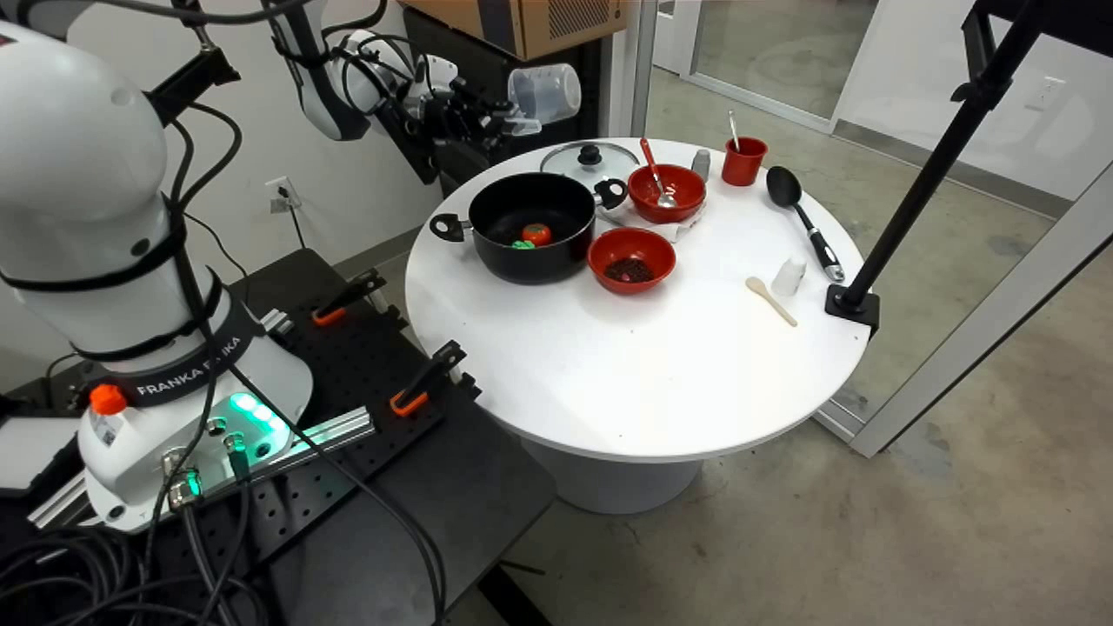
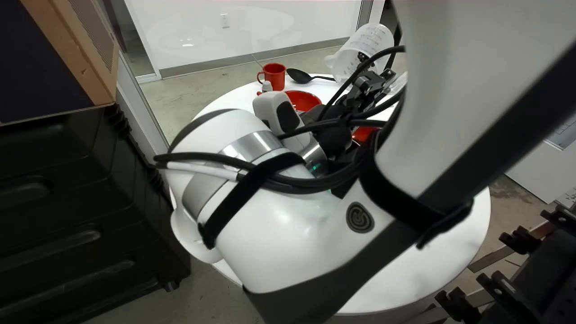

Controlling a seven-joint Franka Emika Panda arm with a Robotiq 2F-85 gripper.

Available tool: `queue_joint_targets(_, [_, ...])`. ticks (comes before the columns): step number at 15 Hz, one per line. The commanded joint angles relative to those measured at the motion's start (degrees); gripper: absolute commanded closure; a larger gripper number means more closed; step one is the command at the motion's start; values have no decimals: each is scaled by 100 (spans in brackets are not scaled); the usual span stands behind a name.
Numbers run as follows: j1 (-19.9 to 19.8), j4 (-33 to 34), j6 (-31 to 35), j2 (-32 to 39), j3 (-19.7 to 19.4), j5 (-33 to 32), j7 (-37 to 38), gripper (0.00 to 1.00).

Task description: Pour the contents of the clear jar into the pot

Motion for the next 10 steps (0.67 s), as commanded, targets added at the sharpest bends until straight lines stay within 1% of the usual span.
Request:
queue_joint_targets(1, [57, 177, -400, 208, -12, -135, 96, 93])
queue_joint_targets(10, [68, 229, -991, 432, 13, -334, 139, 93])
